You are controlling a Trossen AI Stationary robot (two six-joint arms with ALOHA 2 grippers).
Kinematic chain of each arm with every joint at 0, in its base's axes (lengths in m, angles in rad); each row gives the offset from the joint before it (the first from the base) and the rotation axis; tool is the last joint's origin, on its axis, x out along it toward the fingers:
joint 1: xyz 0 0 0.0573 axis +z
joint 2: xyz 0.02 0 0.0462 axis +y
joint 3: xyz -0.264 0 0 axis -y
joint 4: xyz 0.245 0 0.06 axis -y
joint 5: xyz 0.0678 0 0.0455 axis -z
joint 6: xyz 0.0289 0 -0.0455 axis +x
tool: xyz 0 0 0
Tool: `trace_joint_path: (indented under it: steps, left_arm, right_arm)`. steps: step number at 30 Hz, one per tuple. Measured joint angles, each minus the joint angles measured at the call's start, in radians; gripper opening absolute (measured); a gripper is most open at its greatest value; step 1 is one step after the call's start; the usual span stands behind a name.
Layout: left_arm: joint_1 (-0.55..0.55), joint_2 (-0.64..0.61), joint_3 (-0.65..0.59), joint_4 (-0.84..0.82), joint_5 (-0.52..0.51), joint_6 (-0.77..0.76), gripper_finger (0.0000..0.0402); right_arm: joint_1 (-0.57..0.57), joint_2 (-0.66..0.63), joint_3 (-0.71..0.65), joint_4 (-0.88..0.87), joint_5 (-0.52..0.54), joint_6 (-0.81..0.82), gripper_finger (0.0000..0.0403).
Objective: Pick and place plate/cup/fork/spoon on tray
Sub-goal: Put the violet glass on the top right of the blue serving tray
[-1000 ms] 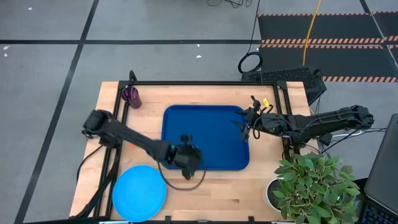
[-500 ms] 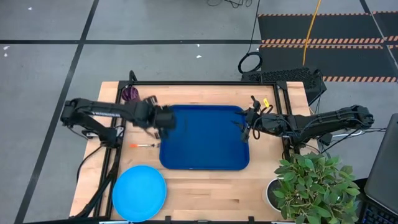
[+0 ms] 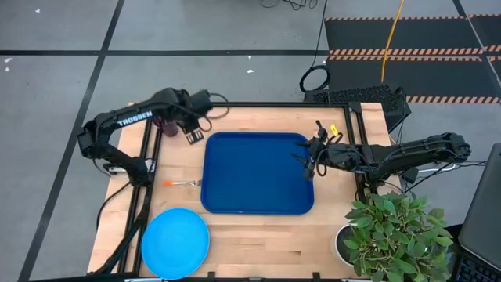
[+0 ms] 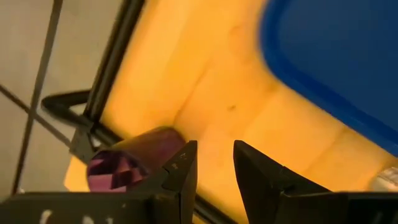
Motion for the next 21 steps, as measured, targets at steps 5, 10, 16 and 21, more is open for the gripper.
trace_joint_path:
  steps: [5,10,16,21]
  left_arm:
    - [0.076,0.0,0.0,0.073,0.002,0.029,0.0108]
    - [0.156,0.0,0.0,0.012,-0.093,0.043,0.0108]
    - [0.286,-0.02,-0.026,-0.057,0.033,0.038,0.0108]
    - [0.321,-0.033,-0.078,-0.022,0.09,0.054,0.0108]
  right_arm:
    - [0.0,0.0,0.0,-0.01,0.0,0.003,0.0192]
    - [0.0,0.0,0.0,-0.013,-0.004,0.039,0.0192]
    - [0.0,0.0,0.0,-0.024,-0.03,0.052,0.0192]
    - [0.0,0.0,0.0,-0.024,-0.029,0.052,0.0192]
